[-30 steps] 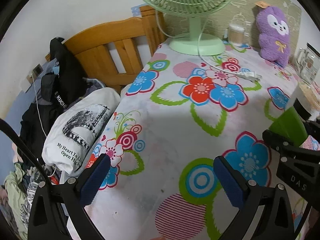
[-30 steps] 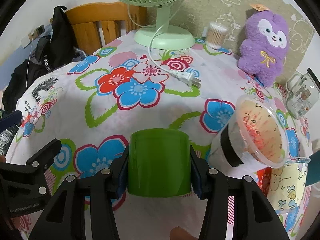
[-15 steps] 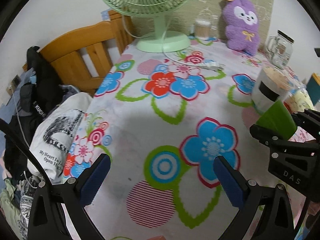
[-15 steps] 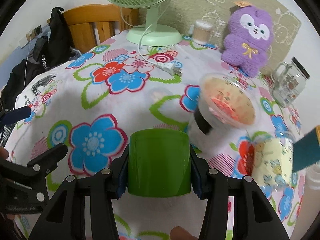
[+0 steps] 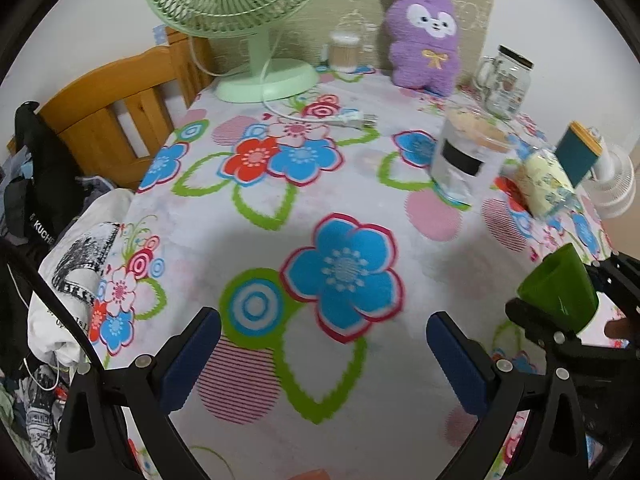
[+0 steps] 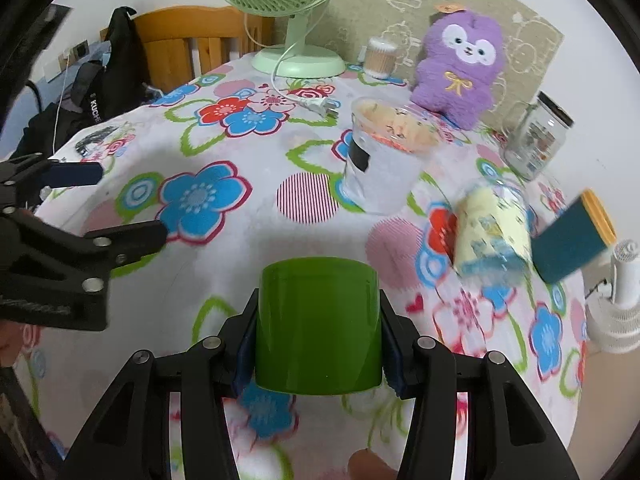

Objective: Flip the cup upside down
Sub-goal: 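Lift the green cup with the right tool toward the left tool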

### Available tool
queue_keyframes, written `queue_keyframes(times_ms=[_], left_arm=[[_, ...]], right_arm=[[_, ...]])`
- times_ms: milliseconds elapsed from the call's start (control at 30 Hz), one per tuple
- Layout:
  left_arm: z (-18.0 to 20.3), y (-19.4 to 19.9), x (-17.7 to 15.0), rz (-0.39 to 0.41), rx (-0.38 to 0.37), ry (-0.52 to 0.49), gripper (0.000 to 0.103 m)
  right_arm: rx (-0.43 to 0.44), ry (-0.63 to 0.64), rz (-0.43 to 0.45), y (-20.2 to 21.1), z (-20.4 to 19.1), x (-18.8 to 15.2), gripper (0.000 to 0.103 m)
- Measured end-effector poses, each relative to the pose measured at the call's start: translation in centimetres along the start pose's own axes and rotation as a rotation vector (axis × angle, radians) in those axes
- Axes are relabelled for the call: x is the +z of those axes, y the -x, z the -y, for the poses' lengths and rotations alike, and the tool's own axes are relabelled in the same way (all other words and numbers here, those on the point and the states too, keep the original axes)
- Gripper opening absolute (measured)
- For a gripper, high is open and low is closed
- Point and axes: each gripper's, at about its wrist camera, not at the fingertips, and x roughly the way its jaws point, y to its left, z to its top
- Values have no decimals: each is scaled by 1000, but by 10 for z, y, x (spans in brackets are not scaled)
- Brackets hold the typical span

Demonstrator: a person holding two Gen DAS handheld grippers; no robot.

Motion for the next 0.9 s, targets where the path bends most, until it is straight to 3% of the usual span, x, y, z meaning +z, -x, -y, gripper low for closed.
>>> queue_keyframes(times_ms=[467, 900], left_arm=[[49, 33, -45, -23, -40, -75, 103], [74, 39, -75, -43, -20, -93, 103]], right_arm=[[-42, -19, -61, 46, 9, -58, 54], [-62, -36, -155, 36, 18, -95, 54]])
